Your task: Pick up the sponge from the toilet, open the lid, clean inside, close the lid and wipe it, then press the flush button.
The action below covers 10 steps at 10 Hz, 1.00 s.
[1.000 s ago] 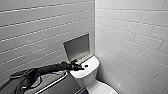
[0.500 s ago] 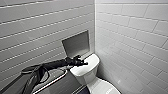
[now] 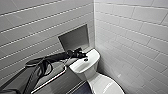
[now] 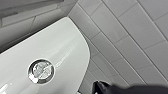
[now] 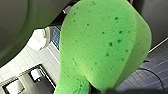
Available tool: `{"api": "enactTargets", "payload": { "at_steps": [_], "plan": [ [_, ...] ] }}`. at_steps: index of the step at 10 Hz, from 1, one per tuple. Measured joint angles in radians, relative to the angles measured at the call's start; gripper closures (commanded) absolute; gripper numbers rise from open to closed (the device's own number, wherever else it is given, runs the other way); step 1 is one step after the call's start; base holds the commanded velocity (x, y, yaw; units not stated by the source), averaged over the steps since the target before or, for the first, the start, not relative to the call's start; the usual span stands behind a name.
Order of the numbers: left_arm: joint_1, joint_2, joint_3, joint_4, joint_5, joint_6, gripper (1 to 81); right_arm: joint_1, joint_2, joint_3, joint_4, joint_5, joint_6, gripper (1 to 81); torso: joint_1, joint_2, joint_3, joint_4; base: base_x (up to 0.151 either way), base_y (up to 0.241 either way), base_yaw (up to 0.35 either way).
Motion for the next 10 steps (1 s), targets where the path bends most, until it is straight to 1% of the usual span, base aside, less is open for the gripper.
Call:
{"api": "enactTargets", "payload": {
  "at_steps": [2,3,5,7,10],
  "plan": [
    [-0.015,0.037,-0.063,-0.001,0.001,0.000,81.1,0.001,0.000,0.000,0.000,0.000,0.000,81.1,0.000,0.000,0.000,0.000,0.000,0.000,0.000],
    [-0.013,0.056,-0.105,0.000,0.003,-0.001,81.1,0.001,0.000,0.000,0.000,0.001,0.000,81.1,0.000,0.000,-0.008,0.000,0.000,0.000,0.000],
    [-0.017,0.105,-0.196,0.012,0.004,-0.001,81.1,0.002,0.000,0.000,-0.001,0.001,0.000,81.1,0.000,0.000,-0.039,0.000,0.000,0.000,0.000],
    [-0.034,0.150,-0.220,0.022,0.008,-0.002,81.1,0.002,0.000,0.001,-0.001,0.002,0.000,81.1,0.001,0.001,-0.047,0.000,0.000,0.000,0.000],
    [-0.057,0.159,-0.273,0.059,0.006,-0.003,81.1,0.002,0.000,0.001,-0.001,0.003,0.000,81.1,0.001,0.001,-0.047,0.000,0.000,0.000,0.000]
  ]
}}
